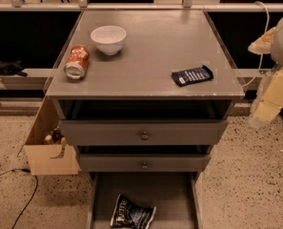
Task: Pick blue chip bag from bottom drawer and place on counter
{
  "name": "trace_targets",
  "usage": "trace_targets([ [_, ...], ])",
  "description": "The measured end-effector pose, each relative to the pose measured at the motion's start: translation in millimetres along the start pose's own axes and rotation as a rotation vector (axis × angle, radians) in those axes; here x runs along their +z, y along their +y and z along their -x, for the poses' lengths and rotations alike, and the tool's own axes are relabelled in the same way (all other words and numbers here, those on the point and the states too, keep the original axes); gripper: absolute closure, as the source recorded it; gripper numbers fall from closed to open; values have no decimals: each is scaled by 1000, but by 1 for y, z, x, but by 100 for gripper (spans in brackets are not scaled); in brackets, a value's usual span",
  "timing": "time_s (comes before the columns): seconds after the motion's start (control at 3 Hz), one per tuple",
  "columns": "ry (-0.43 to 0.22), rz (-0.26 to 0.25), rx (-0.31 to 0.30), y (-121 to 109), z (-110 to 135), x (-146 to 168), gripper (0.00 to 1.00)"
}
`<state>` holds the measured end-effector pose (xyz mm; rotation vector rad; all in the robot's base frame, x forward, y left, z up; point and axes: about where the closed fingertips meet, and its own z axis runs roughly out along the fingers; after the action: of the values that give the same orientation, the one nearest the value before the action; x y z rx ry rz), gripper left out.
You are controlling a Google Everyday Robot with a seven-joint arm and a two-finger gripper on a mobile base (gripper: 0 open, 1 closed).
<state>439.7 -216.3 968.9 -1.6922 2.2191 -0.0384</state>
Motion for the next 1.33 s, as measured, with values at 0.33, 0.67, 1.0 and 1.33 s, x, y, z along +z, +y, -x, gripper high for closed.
trace_targets([
  [0.33,-33,47,54,-8,-23,30,0],
  [0.67,-151,124,176,10,-29,78,0],
  [1.0,-323,198,222,50,1,124,0],
  [1.33,-455,310,216,106,40,171,0],
])
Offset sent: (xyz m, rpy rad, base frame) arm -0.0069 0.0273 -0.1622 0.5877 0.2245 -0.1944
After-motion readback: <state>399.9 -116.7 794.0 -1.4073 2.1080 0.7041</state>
